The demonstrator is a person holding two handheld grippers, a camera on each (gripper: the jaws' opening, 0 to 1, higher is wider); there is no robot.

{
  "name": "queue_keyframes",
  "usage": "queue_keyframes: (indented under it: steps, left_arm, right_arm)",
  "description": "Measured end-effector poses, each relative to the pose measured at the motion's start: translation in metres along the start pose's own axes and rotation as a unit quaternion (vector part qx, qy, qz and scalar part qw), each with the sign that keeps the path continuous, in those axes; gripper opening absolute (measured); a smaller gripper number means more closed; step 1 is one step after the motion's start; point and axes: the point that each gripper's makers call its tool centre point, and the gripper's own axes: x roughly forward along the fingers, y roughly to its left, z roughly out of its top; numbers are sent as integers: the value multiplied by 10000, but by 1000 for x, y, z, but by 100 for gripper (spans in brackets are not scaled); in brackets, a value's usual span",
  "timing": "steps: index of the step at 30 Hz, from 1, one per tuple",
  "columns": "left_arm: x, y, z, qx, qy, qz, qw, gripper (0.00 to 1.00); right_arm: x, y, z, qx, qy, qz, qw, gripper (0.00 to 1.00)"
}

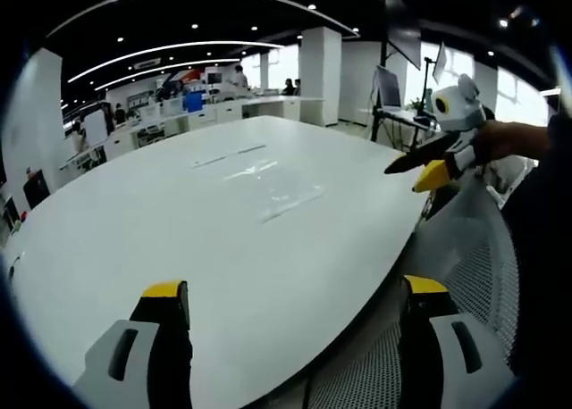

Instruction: Open the resealable bag by pulling the two sides of the seal apart until the entire bag opening is separated and visibly accessible.

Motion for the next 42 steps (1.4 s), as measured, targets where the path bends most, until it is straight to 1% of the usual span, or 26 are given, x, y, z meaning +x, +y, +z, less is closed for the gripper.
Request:
queue_keyframes:
  steps: [4, 6, 8, 12, 13, 15, 18, 21, 26, 29, 32, 35, 38, 42]
  left_arm:
    - [1, 1, 2, -26, -38, 6, 10000, 96]
    - [2, 2, 3, -47, -73, 8, 10000, 96]
    - [2, 2, 4, -41, -80, 0, 10000, 96]
    - [2, 4, 5, -20, -89, 1, 10000, 96]
    - [2, 4, 5, -34, -86, 1, 10000, 96]
    - [2, 4, 5, -30, -76, -1, 10000, 96]
    - [1, 3, 4, -8, -65, -5, 10000, 95]
    - [-1, 4, 5, -4, -75, 8, 10000, 95]
    - [-2, 4, 5, -17, -55, 23, 10000, 94]
    - [-2, 2, 5, -63, -85, 24, 9999, 94]
    - [0, 0, 4, -37, -56, 5, 10000, 94]
    - [1, 1, 2, -73, -50, 29, 10000, 94]
    - [2, 0, 2, -83, -54, 4, 10000, 93]
    - [2, -1, 2, -45, -51, -37, 10000, 93]
  right_arm:
    - [7, -5, 4, -158, 61, 17, 9999, 69]
    - [13, -8, 6, -255, 41, 40, 9997, 69]
    - [18, -12, 6, -265, 104, 36, 9996, 68]
    - [29, -17, 8, -434, 189, 69, 9989, 68]
    - [32, -18, 10, -525, 224, 71, 9983, 67]
    - [36, -21, 16, -722, 153, 72, 9972, 65]
    - [43, -23, 24, -931, 201, 133, 9954, 64]
    - [49, -26, 30, -1058, 202, 166, 9940, 64]
    - [60, -32, 35, -1344, 287, 226, 9903, 61]
    - [66, -37, 39, -1547, 284, 168, 9874, 56]
    - [73, -38, 41, -1554, 313, 226, 9871, 55]
    - [83, -40, 40, -1752, 419, 275, 9832, 54]
    - [92, -44, 39, -1737, 455, 286, 9833, 52]
    - [105, -51, 40, -1657, 485, 285, 9846, 47]
